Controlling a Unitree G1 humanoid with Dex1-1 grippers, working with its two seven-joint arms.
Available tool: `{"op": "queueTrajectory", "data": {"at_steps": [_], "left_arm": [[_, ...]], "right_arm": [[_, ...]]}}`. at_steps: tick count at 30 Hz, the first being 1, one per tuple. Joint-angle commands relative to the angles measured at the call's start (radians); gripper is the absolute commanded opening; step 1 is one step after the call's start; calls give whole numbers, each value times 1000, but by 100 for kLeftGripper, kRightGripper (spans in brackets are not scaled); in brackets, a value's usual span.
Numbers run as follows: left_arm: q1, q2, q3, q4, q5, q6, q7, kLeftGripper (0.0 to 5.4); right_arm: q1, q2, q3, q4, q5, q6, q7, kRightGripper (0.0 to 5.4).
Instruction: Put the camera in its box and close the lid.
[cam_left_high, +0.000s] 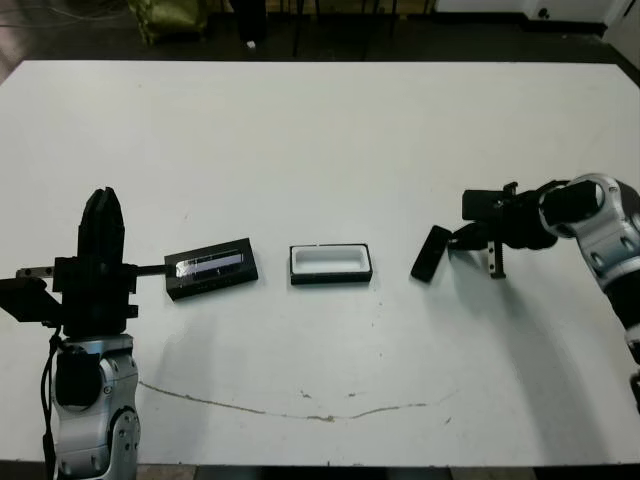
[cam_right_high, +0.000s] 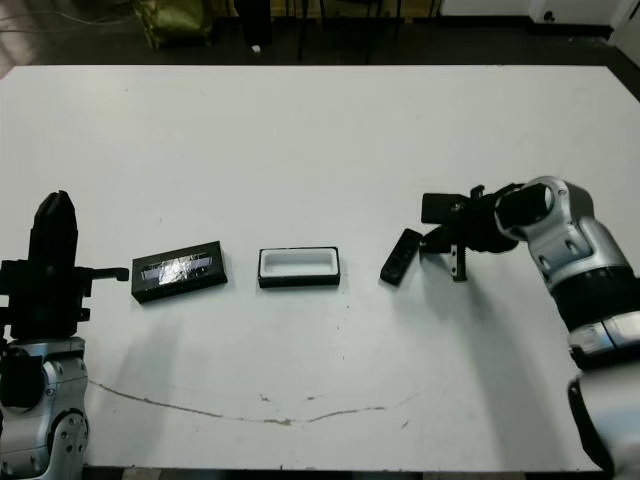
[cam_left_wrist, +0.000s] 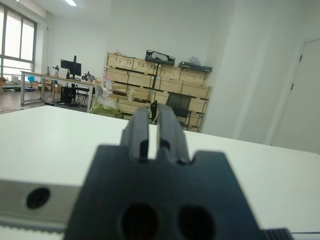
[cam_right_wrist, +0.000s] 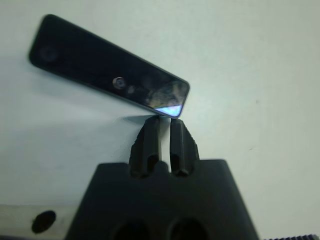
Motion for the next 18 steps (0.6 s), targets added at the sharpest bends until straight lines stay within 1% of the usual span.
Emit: {"op": "queueTrajectory", "data": {"at_steps": [1, 3, 6, 9, 11, 18], "left_arm": [[17, -4, 2, 12, 4, 12, 4, 2], [16, -4, 2, 15, -3, 13, 0, 2], [15, -4, 2, 16, -23, 19, -8, 2], [20, -2, 0, 9, -14, 24, -1, 2], [15, 1, 2, 23, -9, 9, -9, 2], [11, -1, 0, 31, -8, 0, -17, 2]], "right_arm": [[24, 50, 50, 145, -50, -75, -9, 0], [-3, 66, 50, 192, -55, -78, -7, 0], [-27, 76, 54, 212, -65, -81, -9, 0], [-56, 101, 65, 256, -81, -60, -4, 0], [-69, 116, 64, 287, -83, -79, -2, 0], [-88, 149, 56, 302, -72, -93, 13, 0]]}}
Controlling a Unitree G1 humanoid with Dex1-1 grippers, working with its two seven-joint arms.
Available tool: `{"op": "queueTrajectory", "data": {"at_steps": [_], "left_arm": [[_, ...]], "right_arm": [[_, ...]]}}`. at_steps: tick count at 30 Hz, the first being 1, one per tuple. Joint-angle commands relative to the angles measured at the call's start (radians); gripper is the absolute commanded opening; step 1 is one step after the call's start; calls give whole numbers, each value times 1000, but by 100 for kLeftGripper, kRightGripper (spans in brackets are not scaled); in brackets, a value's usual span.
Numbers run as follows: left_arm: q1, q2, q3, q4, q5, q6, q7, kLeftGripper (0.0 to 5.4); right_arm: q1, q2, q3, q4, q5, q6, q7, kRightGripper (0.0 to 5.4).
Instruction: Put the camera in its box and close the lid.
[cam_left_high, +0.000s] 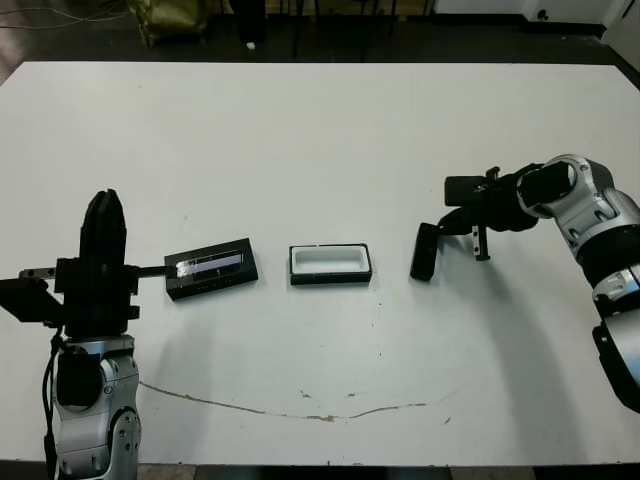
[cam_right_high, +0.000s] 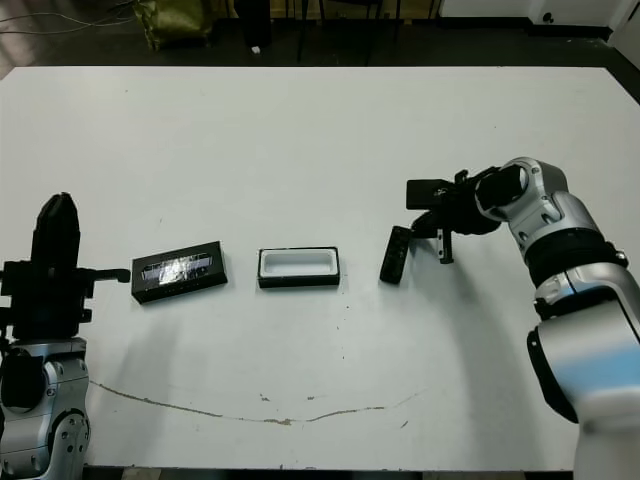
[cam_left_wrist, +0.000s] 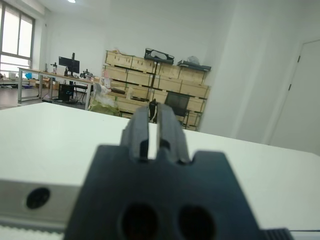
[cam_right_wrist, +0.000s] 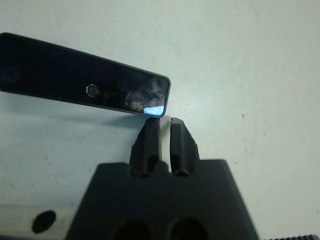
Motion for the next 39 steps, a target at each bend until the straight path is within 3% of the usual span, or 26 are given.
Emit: {"op": "queueTrajectory", "data": {"at_steps": [1, 9, 21, 25, 32, 39], "left_arm": [[12, -1, 0, 15, 8, 2, -2, 2], [8, -4, 2, 40, -4, -25, -25, 2], [5, -6, 2, 57, -19, -40, -42, 2], [13, -7, -1, 40, -15, -24, -31, 2], [16, -7, 0, 39, -18, -21, -28, 2], [21, -8, -1, 33, -18, -13, -25, 2]], "right_arm": [[58, 54, 30, 31, -23, -12, 31, 0], [60, 78, 22, 8, -8, -46, 42, 0], [65, 108, -32, -14, 89, 49, 163, 0], [71, 106, -43, -20, 90, 63, 139, 0], [129, 51, -99, -36, 40, -28, -247, 0], [228, 4, -228, -130, 53, -31, -620, 0]]}}
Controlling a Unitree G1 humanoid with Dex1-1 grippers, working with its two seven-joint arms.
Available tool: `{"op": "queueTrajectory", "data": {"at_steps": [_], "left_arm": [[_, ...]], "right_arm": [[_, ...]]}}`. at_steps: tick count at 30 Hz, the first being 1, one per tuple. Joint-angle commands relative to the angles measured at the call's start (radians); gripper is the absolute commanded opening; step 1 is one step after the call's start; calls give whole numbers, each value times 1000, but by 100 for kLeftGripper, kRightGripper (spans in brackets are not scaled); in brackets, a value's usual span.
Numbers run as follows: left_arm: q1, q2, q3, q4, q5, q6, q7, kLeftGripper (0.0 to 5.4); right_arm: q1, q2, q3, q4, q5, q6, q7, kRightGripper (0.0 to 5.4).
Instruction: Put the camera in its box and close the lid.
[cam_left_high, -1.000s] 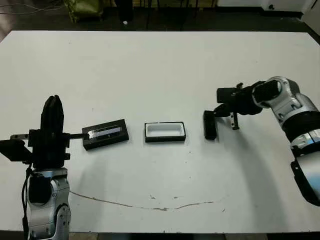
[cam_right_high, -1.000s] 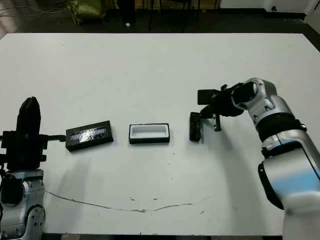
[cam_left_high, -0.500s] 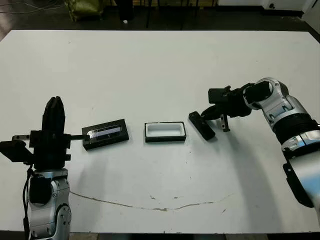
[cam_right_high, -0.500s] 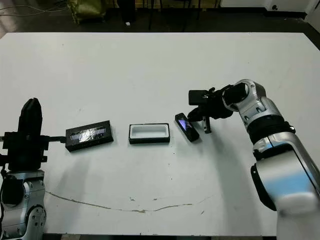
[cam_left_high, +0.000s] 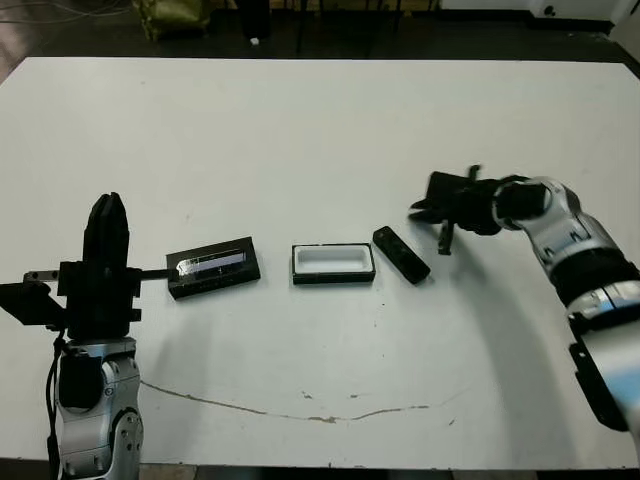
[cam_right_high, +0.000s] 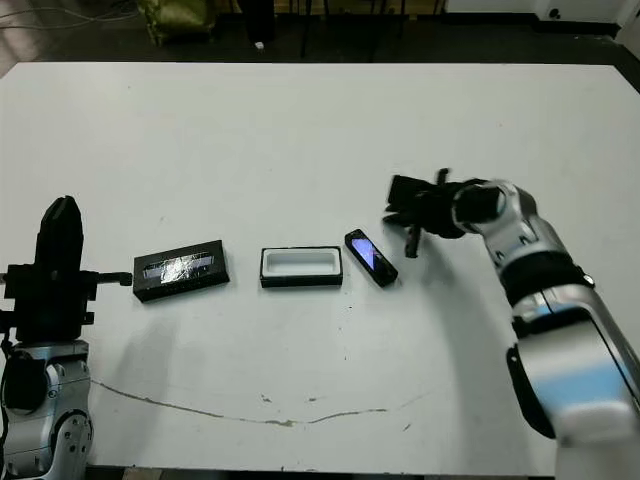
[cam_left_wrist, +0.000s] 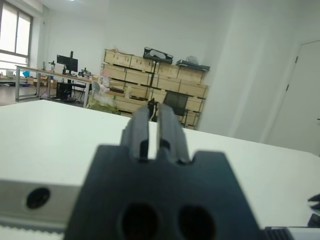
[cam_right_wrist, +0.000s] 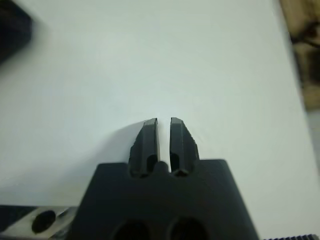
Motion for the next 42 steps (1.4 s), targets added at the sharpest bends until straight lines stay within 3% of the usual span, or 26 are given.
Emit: {"op": "queueTrajectory", "data": {"at_steps": [1, 6, 11, 15, 18, 22, 25, 29, 34, 42], "left_arm": [[19, -4, 1, 4, 3, 20, 6, 2], [22, -3, 1, 0, 7, 23, 10, 2], [21, -2, 3, 8, 0, 19, 2, 2], [19, -3, 1, 9, 10, 17, 7, 2], [19, -5, 0, 5, -4, 31, 6, 2], [21, -8, -2, 0, 2, 31, 10, 0], [19, -6, -1, 4, -2, 28, 4, 0], [24, -7, -2, -2, 15, 33, 17, 0], [24, -5, -2, 0, 7, 33, 12, 0], [27, -7, -5, -5, 6, 46, 15, 0]], "right_arm": [[65, -27, -64, -72, 18, -1, -111, 0], [178, -44, -177, -303, 134, -13, -128, 0], [369, -32, -281, -689, 354, 123, -45, 0], [547, -24, -300, -993, 390, 181, -75, 0], [645, 17, -308, -1120, 421, 225, -113, 0], [734, 33, -304, -1274, 438, 382, -148, 36], [782, 48, -279, -1302, 411, 420, -162, 98], [830, 65, -239, -1266, 348, 380, -192, 188], [850, 101, -227, -1197, 377, 343, -176, 300], [851, 101, -208, -1158, 369, 382, -161, 477]]}}
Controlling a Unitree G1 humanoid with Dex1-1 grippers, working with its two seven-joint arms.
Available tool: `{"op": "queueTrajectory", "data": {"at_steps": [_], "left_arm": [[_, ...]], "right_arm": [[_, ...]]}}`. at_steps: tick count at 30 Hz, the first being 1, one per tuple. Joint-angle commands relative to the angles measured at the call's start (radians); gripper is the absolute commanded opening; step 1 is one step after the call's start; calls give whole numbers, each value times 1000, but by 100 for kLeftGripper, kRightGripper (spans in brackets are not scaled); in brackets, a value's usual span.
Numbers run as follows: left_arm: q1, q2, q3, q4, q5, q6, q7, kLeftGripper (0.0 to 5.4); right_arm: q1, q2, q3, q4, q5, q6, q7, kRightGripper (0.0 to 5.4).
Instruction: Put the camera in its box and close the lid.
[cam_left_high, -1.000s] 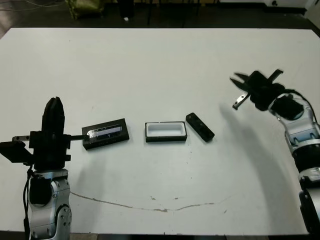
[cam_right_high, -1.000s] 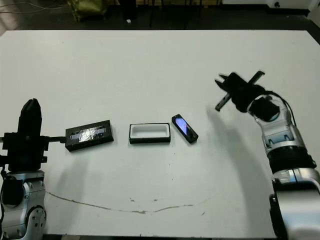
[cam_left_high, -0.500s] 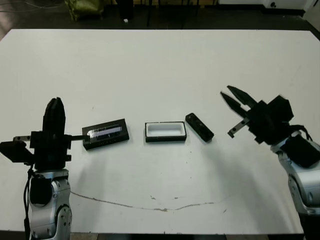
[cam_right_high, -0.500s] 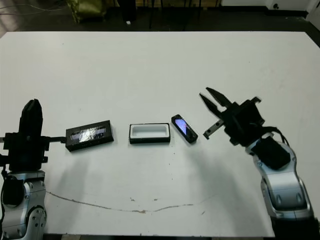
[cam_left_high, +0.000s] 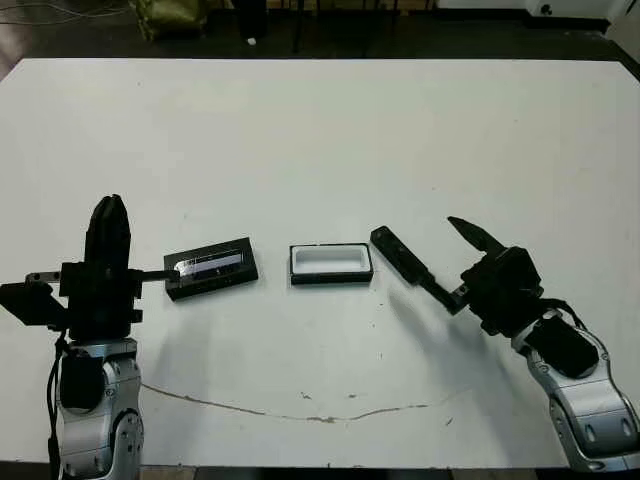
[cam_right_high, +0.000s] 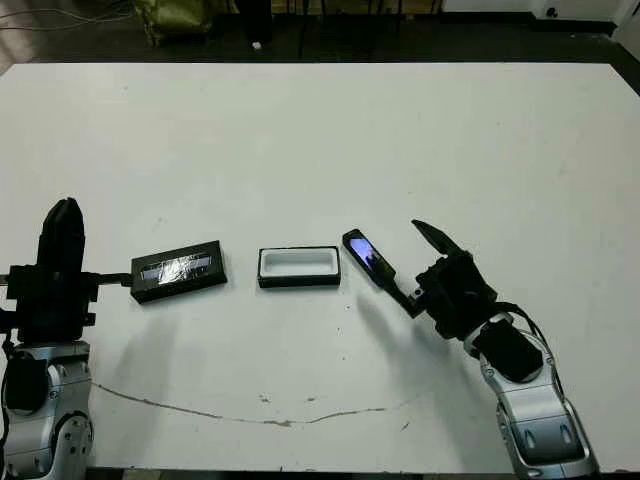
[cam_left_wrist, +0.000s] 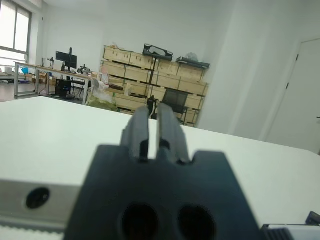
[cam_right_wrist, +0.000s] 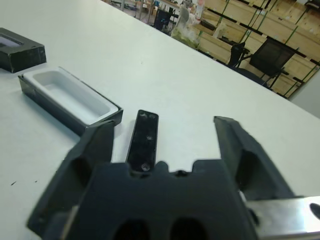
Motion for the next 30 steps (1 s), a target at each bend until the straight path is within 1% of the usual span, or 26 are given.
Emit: {"op": "queueTrajectory", "data": {"at_steps": [1, 3, 8, 11, 17, 21, 23, 25, 27, 28, 29, 30], "left_arm": [[19, -5, -1, 7, -7, 22, 1, 0], [19, -6, -2, 5, -14, 26, 1, 0], [20, -5, -1, 7, -1, 17, 1, 0], [21, -6, -2, 6, 0, 19, 2, 0], [21, -5, -1, 6, 5, 18, 3, 0], [18, -4, 1, 14, -11, 17, -10, 0], [19, -4, 1, 13, -12, 18, -12, 0], [21, -4, 0, 10, -10, 22, -10, 0], [22, -6, -1, 5, -13, 28, -9, 0], [21, -6, -2, 8, -10, 22, -10, 0], [21, -7, -2, 6, -3, 22, -5, 0], [21, -7, -2, 7, 1, 20, -3, 0]], "right_arm": [[8, -8, 11, 49, -12, 33, 14, 501], [5, -7, 15, 53, -12, 49, 17, 538], [-4, 2, 19, 49, -10, 89, 14, 538], [-18, -1, 20, 49, 7, 121, 30, 538], [-48, -7, 15, 30, 41, 211, 53, 538], [-66, 1, 14, 24, 47, 251, 49, 538], [-78, 1, 19, 19, 49, 283, 47, 538], [-90, -1, 25, 6, 54, 331, 48, 538], [-102, -7, 36, -36, 52, 410, 43, 538], [-107, -13, 42, -55, 46, 436, 42, 538], [-111, -17, 47, -71, 41, 457, 43, 538], [-111, -19, 52, -73, 35, 457, 43, 536]]}}
